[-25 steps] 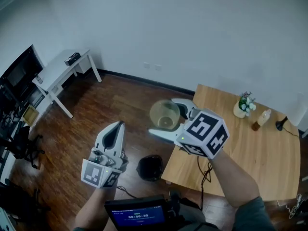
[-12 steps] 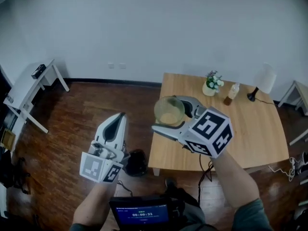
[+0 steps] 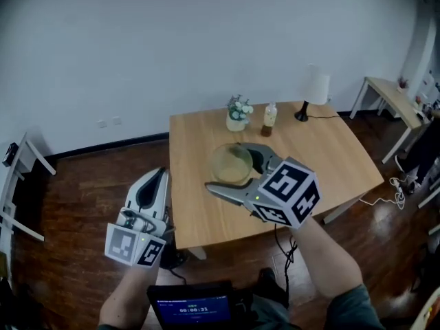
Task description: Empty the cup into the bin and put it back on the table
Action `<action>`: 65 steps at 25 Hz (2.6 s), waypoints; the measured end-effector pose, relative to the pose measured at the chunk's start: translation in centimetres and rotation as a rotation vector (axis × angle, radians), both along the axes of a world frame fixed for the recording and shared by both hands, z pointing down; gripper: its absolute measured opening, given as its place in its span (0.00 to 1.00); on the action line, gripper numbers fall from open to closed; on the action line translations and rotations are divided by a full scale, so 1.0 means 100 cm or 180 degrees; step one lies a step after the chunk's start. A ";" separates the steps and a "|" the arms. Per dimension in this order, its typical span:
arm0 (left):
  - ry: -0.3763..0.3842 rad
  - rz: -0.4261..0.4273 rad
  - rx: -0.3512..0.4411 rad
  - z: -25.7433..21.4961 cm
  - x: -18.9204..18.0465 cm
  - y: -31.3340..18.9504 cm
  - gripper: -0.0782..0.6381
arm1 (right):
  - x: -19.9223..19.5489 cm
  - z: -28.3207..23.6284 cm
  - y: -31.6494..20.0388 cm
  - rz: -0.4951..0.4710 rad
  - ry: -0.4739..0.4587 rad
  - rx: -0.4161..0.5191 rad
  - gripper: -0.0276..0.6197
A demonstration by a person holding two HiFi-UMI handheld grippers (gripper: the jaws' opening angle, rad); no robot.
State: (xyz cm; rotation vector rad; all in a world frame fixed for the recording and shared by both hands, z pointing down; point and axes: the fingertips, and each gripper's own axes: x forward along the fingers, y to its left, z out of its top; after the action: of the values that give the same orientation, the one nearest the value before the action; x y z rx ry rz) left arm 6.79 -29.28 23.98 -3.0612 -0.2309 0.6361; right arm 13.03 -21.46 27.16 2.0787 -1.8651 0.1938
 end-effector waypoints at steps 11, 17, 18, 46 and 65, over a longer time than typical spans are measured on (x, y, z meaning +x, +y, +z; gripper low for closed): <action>-0.0079 0.0420 0.0053 0.005 0.075 0.118 0.11 | 0.070 0.004 0.130 0.0462 -0.0073 0.0046 0.65; -0.0132 0.0385 0.0059 0.003 0.119 0.178 0.11 | 0.114 -0.001 0.196 0.0483 -0.0097 0.0061 0.65; -0.0132 0.0376 0.0064 0.003 0.126 0.188 0.11 | 0.120 -0.001 0.207 0.0474 -0.0092 0.0060 0.65; -0.0395 0.0330 0.0049 0.027 0.244 0.327 0.11 | 0.243 0.028 0.351 0.0625 -0.0236 0.0060 0.65; -0.0621 0.0322 -0.0253 0.058 0.317 0.277 0.11 | 0.311 0.077 0.319 0.0917 -0.0509 -0.0118 0.66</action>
State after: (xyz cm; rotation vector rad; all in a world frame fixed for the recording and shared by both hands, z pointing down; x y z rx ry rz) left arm 38.49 -1.53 29.73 -3.2061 -0.3730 0.3562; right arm 44.09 10.45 34.81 2.3598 -1.6219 0.4739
